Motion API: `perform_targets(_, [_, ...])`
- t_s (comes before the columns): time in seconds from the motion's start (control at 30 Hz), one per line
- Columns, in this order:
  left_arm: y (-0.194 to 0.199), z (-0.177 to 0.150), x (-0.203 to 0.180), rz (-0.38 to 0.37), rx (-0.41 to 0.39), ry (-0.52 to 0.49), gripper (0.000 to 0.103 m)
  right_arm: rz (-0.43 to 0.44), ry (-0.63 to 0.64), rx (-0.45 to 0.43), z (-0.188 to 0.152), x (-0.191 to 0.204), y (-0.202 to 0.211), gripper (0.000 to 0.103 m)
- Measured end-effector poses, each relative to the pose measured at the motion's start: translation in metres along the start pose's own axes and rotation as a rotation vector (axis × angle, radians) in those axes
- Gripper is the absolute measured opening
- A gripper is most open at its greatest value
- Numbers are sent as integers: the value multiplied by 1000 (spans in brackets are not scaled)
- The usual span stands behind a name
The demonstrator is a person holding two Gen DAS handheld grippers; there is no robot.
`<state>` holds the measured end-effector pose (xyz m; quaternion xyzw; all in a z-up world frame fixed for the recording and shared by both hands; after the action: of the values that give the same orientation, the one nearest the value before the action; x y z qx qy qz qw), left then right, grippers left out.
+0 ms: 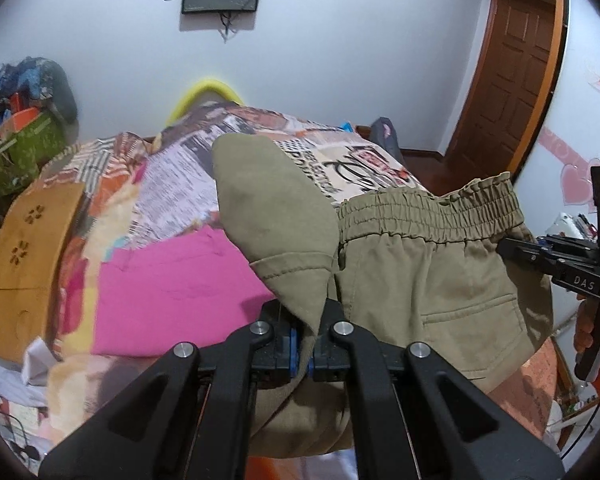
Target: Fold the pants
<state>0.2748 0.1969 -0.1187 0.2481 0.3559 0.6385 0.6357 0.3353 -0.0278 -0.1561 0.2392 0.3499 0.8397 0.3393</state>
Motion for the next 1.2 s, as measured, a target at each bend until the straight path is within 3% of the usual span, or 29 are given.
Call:
perform_targets(0.4, [-4,19,91,73,-25,99,3,47,95,-27,54,54,-45,13])
perform_targets(0.67, [-27,27,152,108,-14,166,3,92,119,-21,86,84,-97,13])
perform_targets(1.07, [-97,14,228,179,100,224,3,104,159,65,106,105,-194,13])
perform_targets(1.2, [-121,-1,243,216,158,248,4,58,174,103,101,109,-219,13])
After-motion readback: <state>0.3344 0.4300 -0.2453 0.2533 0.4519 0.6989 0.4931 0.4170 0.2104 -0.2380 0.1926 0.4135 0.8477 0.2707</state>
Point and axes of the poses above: each gripper's, at about its wrist camera, not at the fingertips, and y roughly against the way its jaws point, x to its left, z to its top, the point moved 1 cm from there along -y, roughly the way its jaws point, and after that the axes turned 9 degrees about x, right-handed, at the moved point
